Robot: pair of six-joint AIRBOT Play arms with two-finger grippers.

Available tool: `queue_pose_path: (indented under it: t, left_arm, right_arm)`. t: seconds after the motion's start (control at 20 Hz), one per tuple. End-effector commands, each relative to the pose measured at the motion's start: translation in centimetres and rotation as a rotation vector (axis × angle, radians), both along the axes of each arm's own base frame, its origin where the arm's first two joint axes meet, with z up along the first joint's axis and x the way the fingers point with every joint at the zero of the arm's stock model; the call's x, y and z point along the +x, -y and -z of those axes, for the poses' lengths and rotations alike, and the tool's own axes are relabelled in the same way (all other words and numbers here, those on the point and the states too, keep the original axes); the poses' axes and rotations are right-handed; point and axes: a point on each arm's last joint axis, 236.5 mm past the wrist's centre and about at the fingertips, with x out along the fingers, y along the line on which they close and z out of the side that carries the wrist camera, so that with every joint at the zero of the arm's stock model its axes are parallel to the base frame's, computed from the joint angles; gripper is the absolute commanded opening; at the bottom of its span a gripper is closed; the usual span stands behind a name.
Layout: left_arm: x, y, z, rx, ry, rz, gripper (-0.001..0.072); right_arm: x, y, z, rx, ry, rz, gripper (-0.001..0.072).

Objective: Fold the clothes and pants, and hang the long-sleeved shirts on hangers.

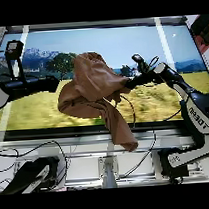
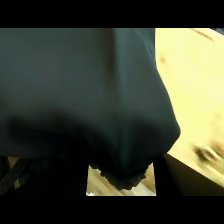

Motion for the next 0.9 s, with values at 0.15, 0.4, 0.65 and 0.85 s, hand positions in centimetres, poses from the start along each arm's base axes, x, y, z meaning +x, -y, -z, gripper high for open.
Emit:
queue_pose_path:
  t: [0.15, 0.4, 0.65, 0.85]
  left_arm:
    - [0.0, 1.9, 1.2, -0.077, -0.063, 0.022, 0.0611]
    - [-1.0, 4.9, 3.7, -0.08, -0.15, 0.098, 0.061]
    - [-4.3, 10.9, 9.2, -0.097, -0.31, 0.237, 0.0605]
    - [-9.7, 15.5, 14.1, -0.094, -0.429, 0.363, 0.0605]
  right_arm:
    - [-2.7, 0.6, 1.7, -0.028, -0.131, -0.052, 0.0451]
    - [-4.9, 0.1, 2.8, -0.005, -0.235, -0.093, 0.0393]
    - [-3.0, -0.4, 0.9, 0.019, -0.168, -0.075, 0.0037]
    - [0.2, -0.7, -3.2, 0.031, -0.06, -0.054, 0.0036]
